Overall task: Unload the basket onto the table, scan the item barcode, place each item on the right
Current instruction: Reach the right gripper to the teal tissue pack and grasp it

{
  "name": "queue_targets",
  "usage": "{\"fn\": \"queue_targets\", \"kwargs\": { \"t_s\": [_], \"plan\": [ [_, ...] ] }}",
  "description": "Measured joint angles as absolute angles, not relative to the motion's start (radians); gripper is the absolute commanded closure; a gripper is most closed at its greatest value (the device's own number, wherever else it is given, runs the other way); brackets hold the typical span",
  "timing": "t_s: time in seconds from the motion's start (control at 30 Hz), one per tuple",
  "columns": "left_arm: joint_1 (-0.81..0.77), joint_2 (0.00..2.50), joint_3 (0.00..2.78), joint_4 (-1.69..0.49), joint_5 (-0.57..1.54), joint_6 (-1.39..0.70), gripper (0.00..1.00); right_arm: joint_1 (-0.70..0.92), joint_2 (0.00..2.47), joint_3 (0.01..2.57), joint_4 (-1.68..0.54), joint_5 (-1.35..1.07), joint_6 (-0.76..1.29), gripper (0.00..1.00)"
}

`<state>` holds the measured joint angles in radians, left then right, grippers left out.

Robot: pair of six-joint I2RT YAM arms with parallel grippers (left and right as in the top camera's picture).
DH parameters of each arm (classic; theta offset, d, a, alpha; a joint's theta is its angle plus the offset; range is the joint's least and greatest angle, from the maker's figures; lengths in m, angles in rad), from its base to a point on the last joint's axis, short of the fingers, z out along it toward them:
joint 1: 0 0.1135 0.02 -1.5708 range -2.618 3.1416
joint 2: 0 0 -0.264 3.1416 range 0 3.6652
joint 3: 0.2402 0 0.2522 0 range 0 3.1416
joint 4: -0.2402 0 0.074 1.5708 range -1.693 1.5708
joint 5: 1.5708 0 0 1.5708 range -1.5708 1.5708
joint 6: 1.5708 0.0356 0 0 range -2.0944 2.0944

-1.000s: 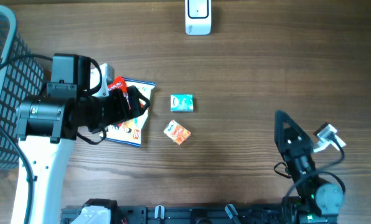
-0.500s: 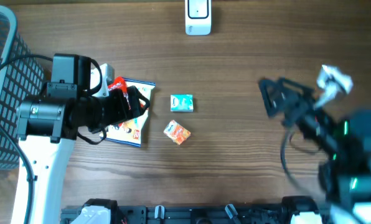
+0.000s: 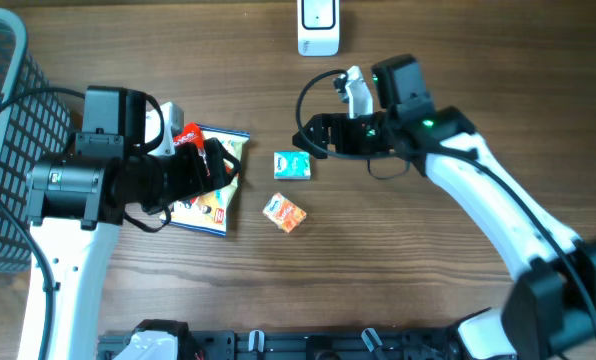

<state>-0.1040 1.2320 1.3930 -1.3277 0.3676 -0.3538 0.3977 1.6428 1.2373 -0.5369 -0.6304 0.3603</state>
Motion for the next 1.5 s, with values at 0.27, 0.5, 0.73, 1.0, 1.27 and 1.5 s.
{"fn": "queue_targets", "kwargs": {
  "t_s": [0.27, 0.5, 0.73, 1.0, 1.27, 1.5],
  "plan": [
    [-0.104, 1.232, 1.393, -1.327, 0.367, -0.354, 0.0, 0.399, 1.822, 1.239, -0.44, -0.528, 0.056, 0.0],
    [-0.104, 1.232, 1.393, -1.327, 0.367, -0.354, 0.0, 0.461, 1.891, 1.245, -0.22, -0.506, -0.067, 0.46],
    [-0.104, 1.232, 1.393, -1.327, 0.367, -0.354, 0.0, 0.545, 1.994, 1.246, -0.197, -0.37, -0.083, 0.62],
    [-0.104, 1.232, 1.393, -1.327, 0.365, -0.354, 0.0, 0.545, 1.998, 1.247, -0.324, -0.165, 0.001, 0.82],
    [-0.104, 1.232, 1.393, -1.327, 0.364, -0.354, 0.0, 0.545, 1.979, 1.252, -0.59, -0.183, 0.087, 0.55],
    [-0.104, 1.232, 1.393, -1.327, 0.365, -0.354, 0.0, 0.545, 1.757, 1.253, -0.553, -0.201, 0.104, 0.34]
  ]
}}
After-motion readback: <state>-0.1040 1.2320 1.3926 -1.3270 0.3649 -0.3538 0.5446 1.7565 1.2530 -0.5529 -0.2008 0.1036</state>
